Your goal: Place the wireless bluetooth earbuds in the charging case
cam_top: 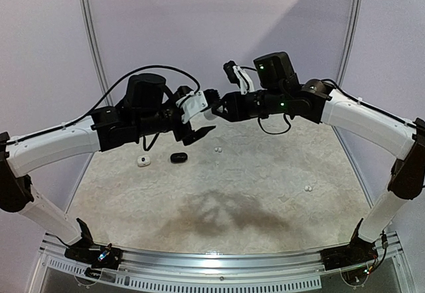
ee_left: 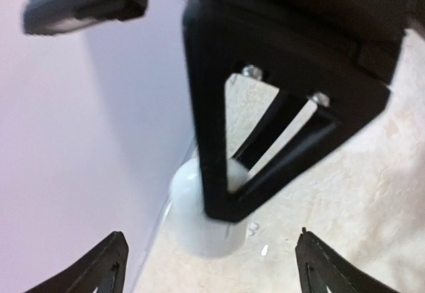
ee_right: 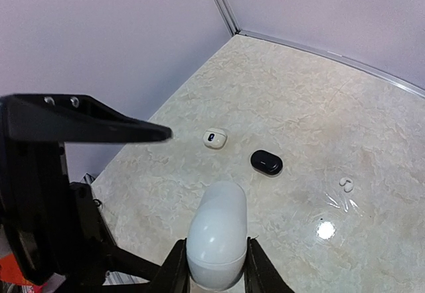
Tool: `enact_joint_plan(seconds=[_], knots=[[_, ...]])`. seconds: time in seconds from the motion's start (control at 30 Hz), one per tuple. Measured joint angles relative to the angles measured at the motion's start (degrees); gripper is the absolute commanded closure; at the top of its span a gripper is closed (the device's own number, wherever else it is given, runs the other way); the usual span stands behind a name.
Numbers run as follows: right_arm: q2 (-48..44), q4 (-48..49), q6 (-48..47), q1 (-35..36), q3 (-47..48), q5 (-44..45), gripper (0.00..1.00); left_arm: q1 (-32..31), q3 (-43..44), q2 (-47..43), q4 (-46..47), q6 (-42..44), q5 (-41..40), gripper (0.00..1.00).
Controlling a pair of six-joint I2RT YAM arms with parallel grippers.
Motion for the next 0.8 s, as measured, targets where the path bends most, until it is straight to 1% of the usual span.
enact_joint_plan(seconds=[0.03,0.13,0.23,0.33,0.43,0.5,0.57,0.67,0.73,0.8], knots=[[-0.46,0.07,0.22,-0.26,-0.63,0.0,1.0,0.0,-0.02,-0.44,0.02,0.24,0.09,0.01],[-1.62,0.55,0.85,-1.25,-2.71,-0.46,1.0,0.0,-0.02,-1.77,-0.61,0.07,0.44,0.01],[-2.86,1.6,0.94,-2.84,-4.94,-2.67,1.0,0.57,0.81,-2.93,-4.7,-1.44,2.1,0.01],[-5.81,6.01,-0.09,-6.25,-9.18,-10.08,1.0,2.45,4.72,-3.48,-13.22,-6.38,8.96,0.03],[-9.66,12.22,-3.02,-9.25,-13.09,-17.9,1.0,6.4,8.41,-4.46,-19.52,-13.77,17.51,0.12],[-11.21,15.5,-5.51,-10.01,-13.42,-21.86,1.0,9.31,8.76,-6.12,-21.2,-18.93,23.96,0.16],[-12.13,20.92,-7.06,-9.99,-13.4,-26.21,1.0,11.76,7.45,-8.44,-20.44,-23.5,29.07,0.17],[-12.2,30.18,-7.28,-9.64,-13.46,-30.58,1.0,15.1,2.16,-12.79,-14.88,-29.38,35.89,0.14],[-11.78,35.93,-6.91,-9.4,-13.46,-31.67,1.0,17.59,-1.97,-14.29,-7.56,-33.14,40.61,0.13],[-10.75,39.87,-6.49,-8.98,-12.66,-31.69,1.0,19.34,-3.82,-12.83,0.33,-36.72,44.61,0.13]])
